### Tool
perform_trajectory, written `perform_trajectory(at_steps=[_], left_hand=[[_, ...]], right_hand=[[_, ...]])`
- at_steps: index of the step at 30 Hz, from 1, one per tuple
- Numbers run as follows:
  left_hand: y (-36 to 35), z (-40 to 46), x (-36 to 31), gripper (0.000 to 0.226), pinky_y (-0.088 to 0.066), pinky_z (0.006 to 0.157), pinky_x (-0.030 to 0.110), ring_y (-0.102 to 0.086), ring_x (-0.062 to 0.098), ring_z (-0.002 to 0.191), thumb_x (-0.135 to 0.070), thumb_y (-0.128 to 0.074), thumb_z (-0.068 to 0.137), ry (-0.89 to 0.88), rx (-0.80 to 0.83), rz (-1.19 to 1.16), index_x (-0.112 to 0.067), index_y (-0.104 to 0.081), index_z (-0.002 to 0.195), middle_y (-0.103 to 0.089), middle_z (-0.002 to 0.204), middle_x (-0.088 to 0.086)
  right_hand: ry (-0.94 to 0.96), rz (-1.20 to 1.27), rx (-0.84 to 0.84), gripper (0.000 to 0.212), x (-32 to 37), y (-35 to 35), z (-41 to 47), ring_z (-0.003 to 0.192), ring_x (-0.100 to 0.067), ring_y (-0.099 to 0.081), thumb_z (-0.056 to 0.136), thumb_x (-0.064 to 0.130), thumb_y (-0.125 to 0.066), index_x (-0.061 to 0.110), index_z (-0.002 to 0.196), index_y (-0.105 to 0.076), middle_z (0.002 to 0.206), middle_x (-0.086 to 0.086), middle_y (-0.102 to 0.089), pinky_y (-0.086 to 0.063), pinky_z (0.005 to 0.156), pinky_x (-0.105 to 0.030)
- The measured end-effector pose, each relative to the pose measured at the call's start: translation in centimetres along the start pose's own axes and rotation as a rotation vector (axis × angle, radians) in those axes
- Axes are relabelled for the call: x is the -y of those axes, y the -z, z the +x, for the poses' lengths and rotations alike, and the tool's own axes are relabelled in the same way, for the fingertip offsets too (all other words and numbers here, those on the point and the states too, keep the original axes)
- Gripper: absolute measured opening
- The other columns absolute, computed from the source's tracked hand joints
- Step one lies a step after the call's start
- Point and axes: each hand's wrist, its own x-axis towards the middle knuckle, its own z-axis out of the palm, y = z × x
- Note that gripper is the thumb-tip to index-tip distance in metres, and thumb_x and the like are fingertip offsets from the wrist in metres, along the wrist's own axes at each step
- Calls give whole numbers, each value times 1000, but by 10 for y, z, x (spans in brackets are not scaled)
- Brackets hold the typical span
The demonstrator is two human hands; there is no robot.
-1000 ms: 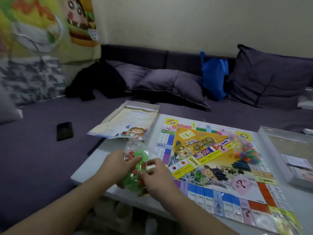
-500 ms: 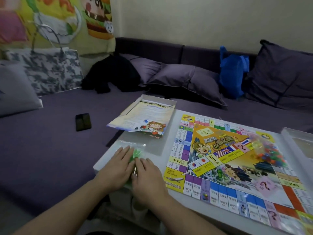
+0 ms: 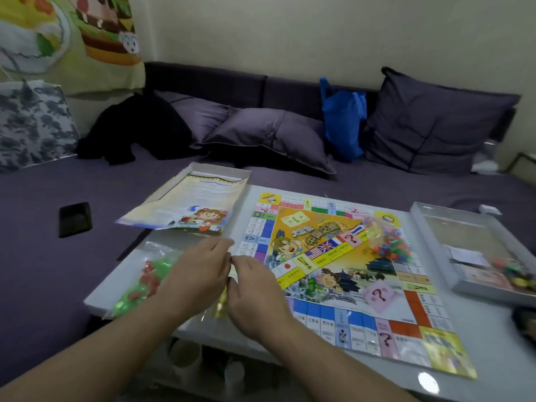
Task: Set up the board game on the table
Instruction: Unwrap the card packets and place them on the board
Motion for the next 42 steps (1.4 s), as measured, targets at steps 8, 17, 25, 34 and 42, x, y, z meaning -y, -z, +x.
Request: perform_trajectory(at_steps=[8, 17, 25, 34, 42], left_hand=[[-91, 67, -166, 29, -49, 89, 40, -61, 26, 112, -21, -53, 105, -177, 59, -200, -18, -62, 133, -67, 128, 3], [-192, 121, -357, 32, -46, 102, 36, -52, 17, 127, -22, -48, 106, -403, 184, -326, -23, -58, 137, -55, 140, -5], [-250, 144, -417, 17, -54, 80, 39, -51, 19, 105, -23, -53, 103, -433, 164, -191, -20, -63, 117, -56, 116, -2], [-248, 142, -419, 8, -55, 78, 34, -48, 12, 95, -32, -60, 102, -402, 112, -212, -28, -60, 109, -57, 110, -10], [-246, 137, -421, 10, -53, 75, 32, -45, 10, 93, -30, -57, 103, -420, 98, -144, -30, -57, 113, -58, 112, -10]], right_hand=[[-261, -50, -154, 32, -148, 124, -39, 122, -22, -48, 105, 23, -49, 16, 136, -51, 133, -2, -54, -47, 101, -41], [-590, -282, -177, 44, -330, 266, -80, 112, -24, -52, 85, 1, -60, 16, 126, -53, 128, -2, -53, -46, 90, -37], [-587, -460, 145, 18, -424, 302, -77, 107, -27, -55, 95, 21, -57, 20, 111, -65, 118, -6, -56, -50, 95, -42], [-637, -431, 302, 36, -423, 316, -64, 104, -28, -61, 87, 18, -59, 24, 120, -71, 121, -6, -61, -50, 81, -35], [-584, -354, 273, 8, -409, 323, -61, 77, -19, -55, 95, 16, -65, 13, 99, -58, 95, -7, -65, -40, 59, -29]])
